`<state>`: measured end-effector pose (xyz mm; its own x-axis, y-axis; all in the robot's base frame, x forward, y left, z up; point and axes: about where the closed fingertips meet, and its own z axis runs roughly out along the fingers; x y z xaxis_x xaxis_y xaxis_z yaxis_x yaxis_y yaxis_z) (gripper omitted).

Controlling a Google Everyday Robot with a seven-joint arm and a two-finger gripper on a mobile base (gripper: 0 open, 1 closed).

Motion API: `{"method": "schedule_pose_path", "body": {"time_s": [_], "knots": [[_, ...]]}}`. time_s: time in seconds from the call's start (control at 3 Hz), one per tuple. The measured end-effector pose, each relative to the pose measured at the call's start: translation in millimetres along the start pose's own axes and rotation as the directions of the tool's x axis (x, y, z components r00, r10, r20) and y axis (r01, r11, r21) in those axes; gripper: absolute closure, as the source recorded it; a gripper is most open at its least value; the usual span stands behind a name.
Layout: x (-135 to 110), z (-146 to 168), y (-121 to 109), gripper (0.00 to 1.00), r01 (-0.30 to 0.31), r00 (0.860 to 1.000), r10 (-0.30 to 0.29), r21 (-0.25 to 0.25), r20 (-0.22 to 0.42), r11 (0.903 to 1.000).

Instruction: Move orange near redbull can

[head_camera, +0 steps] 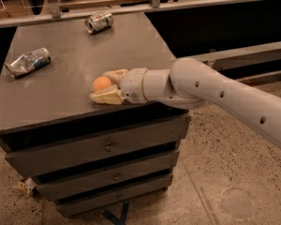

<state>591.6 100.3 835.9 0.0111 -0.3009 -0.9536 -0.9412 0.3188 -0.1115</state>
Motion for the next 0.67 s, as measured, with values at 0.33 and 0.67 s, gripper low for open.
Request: {"method": "schedule_pose_path", "body": {"time_s": [0.33, 0.67], "knots": [[-2.4, 3.2, 1.2, 0.64, 0.011, 1.000, -0.011, -0.002, 0.011, 0.9999], [-18.1, 14.1, -6.4, 0.88, 0.016, 0.999, -0.016, 0.003, 0.034, 0.9999]]}}
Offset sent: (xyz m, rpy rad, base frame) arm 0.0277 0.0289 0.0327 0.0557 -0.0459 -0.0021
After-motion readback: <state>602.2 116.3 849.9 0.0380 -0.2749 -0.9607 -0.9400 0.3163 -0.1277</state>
